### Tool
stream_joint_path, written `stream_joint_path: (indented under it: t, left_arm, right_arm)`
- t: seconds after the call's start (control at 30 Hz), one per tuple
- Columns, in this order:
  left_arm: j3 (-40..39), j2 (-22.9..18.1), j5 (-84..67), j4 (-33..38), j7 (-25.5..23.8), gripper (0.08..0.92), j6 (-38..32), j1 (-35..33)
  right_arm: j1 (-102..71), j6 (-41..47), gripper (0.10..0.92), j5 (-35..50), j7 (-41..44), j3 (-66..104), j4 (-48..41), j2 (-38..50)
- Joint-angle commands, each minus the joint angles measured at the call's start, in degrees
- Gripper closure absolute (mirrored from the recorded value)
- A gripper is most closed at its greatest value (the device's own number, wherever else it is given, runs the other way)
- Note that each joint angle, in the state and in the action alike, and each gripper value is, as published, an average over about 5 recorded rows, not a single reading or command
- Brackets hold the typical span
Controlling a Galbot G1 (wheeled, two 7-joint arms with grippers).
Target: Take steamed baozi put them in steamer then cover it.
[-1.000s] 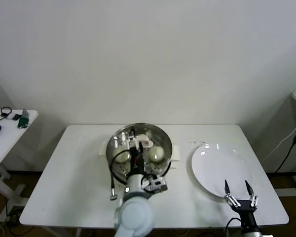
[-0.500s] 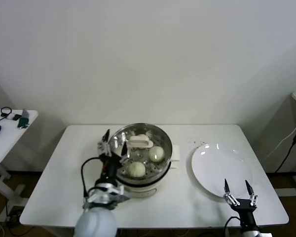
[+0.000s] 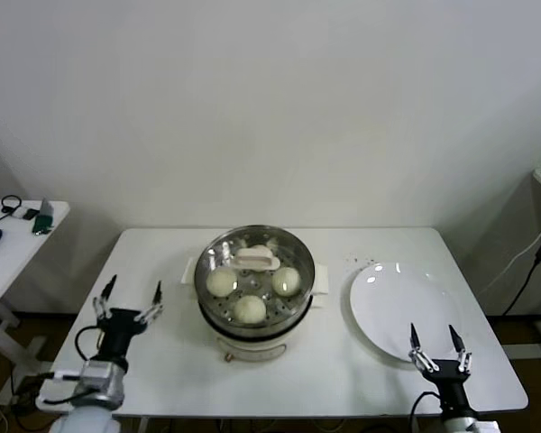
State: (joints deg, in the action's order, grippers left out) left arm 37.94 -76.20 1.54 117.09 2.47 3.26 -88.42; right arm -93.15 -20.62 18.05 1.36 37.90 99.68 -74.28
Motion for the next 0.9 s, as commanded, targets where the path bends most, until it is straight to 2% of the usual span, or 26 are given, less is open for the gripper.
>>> stream_joint_path:
  t: [0.03,0.27,0.9]
  left_arm:
    - [5.6,0.8,-19.7,-13.8,-2.3,0.177,-15.5,-5.2]
    - [3.2,-0.3,-18.2,-15.3,-2.5,0.177,-16.6,-5.1]
    - [1.6,-0.8,-16.8,-13.8,-2.9,0.177,-16.9,-5.9]
  right_arm:
    - [-0.2,1.4,0.203,0.0,0.3,-0.4,0.6,0.4]
    - [-0.2,1.3,0.203,0.6,1.0,-0.4,0.4,0.7]
    - [-0.1,0.9,0.203,1.1,1.3,-0.4,0.4,0.6]
